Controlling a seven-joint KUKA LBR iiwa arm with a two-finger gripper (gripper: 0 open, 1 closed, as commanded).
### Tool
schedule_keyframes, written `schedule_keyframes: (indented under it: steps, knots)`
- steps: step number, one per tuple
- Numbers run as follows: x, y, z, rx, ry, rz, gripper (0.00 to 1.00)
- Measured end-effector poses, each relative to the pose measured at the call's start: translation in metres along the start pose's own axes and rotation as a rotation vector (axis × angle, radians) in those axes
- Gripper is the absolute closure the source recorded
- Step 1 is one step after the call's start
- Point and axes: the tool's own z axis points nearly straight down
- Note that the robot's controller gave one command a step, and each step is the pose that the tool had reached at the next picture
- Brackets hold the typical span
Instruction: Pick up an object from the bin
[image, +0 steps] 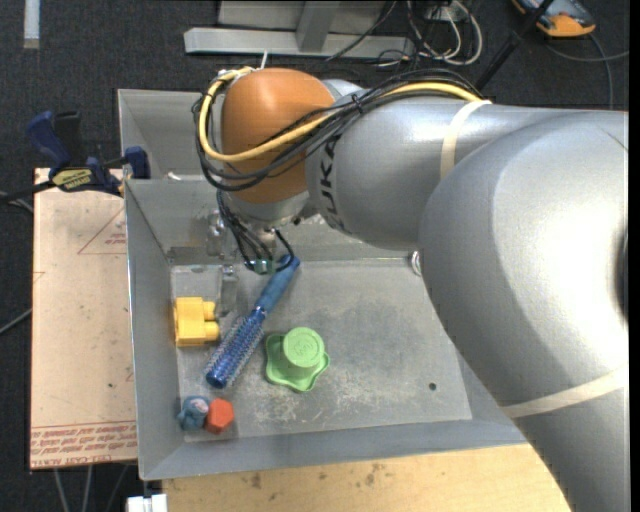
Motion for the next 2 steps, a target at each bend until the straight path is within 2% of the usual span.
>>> schedule_keyframes:
  steps: [1,2]
  knots:
    - [0.0042,-0.0656,0.0419,-0.001,-0.004,-0.016,0.00]
    - [0.0042,-0.0622,0.0406,-0.003,-0.008,-0.021,1.00]
